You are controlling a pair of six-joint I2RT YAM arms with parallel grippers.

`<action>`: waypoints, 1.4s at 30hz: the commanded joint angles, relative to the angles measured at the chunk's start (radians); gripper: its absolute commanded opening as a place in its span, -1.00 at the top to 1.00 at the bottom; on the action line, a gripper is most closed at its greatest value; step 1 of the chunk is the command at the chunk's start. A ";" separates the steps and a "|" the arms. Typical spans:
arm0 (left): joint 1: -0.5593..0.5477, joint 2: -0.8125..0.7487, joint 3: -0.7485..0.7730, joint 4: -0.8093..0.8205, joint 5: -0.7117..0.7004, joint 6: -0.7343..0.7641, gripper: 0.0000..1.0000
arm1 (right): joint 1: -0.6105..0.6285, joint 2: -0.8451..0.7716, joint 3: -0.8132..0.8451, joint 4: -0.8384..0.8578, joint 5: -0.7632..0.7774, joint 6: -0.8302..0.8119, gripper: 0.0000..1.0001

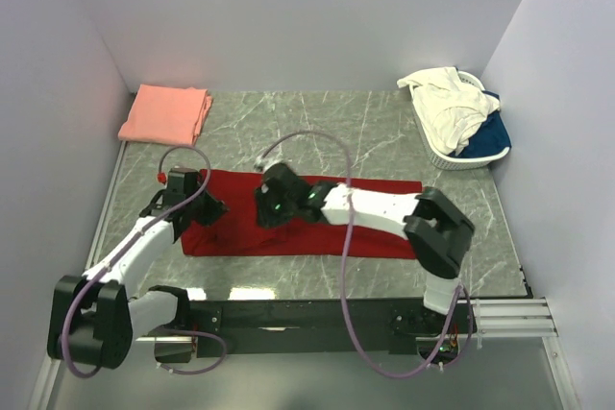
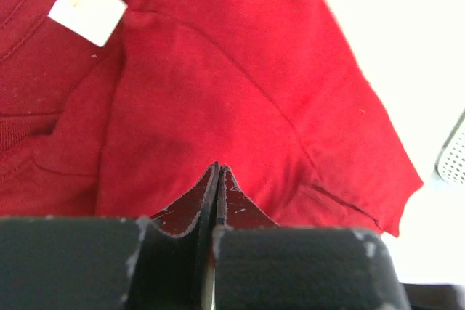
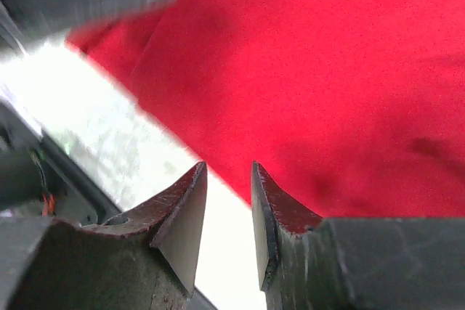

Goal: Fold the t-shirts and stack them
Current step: Fold the tshirt

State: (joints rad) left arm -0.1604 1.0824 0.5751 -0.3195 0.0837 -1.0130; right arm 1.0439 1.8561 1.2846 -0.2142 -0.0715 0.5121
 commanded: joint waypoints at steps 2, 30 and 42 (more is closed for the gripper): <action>-0.019 0.080 -0.038 0.089 -0.036 -0.082 0.92 | -0.168 -0.123 -0.060 -0.050 0.070 0.028 0.24; -0.114 0.783 0.468 0.057 -0.193 -0.013 0.92 | -0.530 -0.328 -0.654 0.061 -0.016 0.203 0.18; -0.123 1.232 1.116 -0.081 -0.093 0.183 0.89 | -0.254 -0.488 -0.722 0.213 -0.112 0.483 0.18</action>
State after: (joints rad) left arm -0.2878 2.1990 1.5936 -0.2920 -0.0032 -0.9394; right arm 0.7597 1.3590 0.5369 -0.0360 -0.1425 0.9070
